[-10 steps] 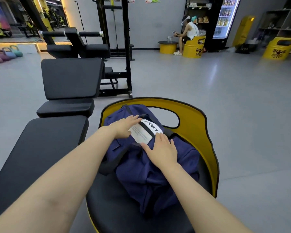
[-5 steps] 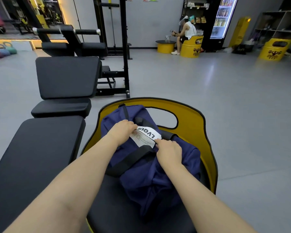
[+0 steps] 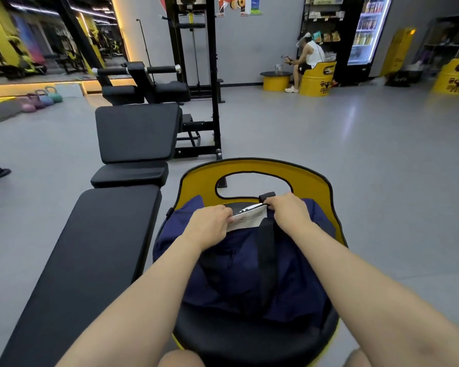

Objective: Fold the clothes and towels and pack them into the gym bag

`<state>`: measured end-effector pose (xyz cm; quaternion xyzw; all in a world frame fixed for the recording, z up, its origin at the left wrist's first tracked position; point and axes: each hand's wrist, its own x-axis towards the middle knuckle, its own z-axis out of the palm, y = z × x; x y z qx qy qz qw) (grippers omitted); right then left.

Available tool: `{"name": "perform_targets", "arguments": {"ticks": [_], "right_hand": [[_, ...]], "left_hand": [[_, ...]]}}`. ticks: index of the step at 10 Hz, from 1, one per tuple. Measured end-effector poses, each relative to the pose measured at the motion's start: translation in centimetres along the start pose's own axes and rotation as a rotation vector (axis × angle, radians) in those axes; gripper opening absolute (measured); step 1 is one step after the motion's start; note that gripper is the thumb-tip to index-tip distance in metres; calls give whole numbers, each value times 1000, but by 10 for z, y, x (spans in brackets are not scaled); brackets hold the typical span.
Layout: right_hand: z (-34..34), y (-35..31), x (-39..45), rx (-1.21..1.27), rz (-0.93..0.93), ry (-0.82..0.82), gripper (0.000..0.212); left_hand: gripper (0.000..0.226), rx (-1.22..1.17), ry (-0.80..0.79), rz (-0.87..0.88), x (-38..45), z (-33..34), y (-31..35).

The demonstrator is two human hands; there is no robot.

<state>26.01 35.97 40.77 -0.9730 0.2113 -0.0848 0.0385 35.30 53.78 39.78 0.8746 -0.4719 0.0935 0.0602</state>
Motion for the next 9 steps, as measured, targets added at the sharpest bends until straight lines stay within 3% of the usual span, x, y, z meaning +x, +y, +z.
{"name": "perform_targets", "arguments": {"ticks": [1, 2, 3, 5, 9], "right_hand": [[2, 4, -10, 82, -65, -77, 41], [16, 9, -22, 184, -95, -189, 46], [39, 7, -31, 127, -82, -307, 53], [62, 6, -40, -73, -83, -311, 66], [35, -1, -54, -43, -87, -188, 67]], "left_hand": [[31, -79, 71, -86, -13, 10, 2], [42, -48, -28, -118, -22, 30, 0], [53, -22, -205, -157, -28, 48, 0], [56, 39, -357, -195, -29, 65, -1], [57, 13, -224, -143, -33, 29, -1]]}}
